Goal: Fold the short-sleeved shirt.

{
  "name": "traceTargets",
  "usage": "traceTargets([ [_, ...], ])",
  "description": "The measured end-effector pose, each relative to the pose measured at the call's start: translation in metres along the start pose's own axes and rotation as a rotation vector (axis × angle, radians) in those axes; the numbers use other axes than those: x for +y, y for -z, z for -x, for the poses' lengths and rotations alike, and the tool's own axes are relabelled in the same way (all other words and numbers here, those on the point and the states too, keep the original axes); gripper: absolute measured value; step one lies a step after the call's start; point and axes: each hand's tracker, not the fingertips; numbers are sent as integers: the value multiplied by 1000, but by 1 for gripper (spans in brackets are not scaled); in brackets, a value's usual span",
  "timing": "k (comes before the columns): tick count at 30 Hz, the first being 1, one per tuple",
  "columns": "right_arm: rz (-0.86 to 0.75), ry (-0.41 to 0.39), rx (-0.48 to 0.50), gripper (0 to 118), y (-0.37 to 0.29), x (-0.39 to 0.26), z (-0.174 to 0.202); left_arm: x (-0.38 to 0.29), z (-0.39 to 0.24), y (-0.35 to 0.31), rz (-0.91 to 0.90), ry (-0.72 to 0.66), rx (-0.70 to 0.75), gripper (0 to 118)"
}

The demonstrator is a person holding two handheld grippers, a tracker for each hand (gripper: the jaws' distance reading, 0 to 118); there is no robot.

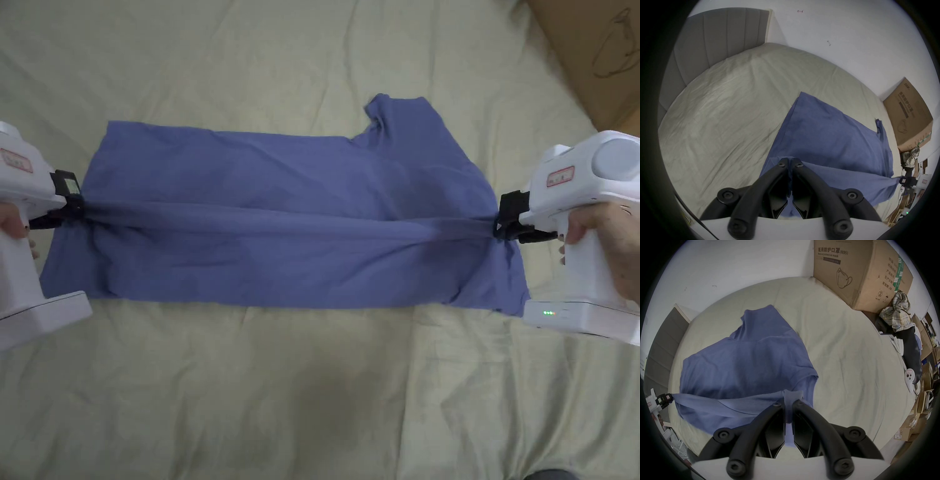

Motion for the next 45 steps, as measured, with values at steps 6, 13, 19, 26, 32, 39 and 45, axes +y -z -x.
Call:
traceTargets([
  [6, 17, 33, -33, 27, 23, 10, 2, 4, -4, 33, 8, 27, 89, 51],
  [13, -215, -35, -45, 101, -46, 5, 1, 2, -8, -29, -222, 169, 97, 118],
  [19, -598, -43, 28, 103, -142, -56, 8, -43, -17, -127, -538, 352, 94, 118],
  [26, -870, -121, 2, 105, -192, -152, 34, -117, -17, -197, -748, 348, 10, 108],
  [32, -928, -139, 64, 38, -203, -200, 50, -161, -22, -209, -824, 465, 13, 26],
  [39, -943, -148, 88, 0, -204, -212, 54, -184, -23, -215, -824, 466, -50, 0],
  [45, -940, -135, 107, 0, -200, -215, 56, -185, -22, -219, -821, 443, -85, 0],
])
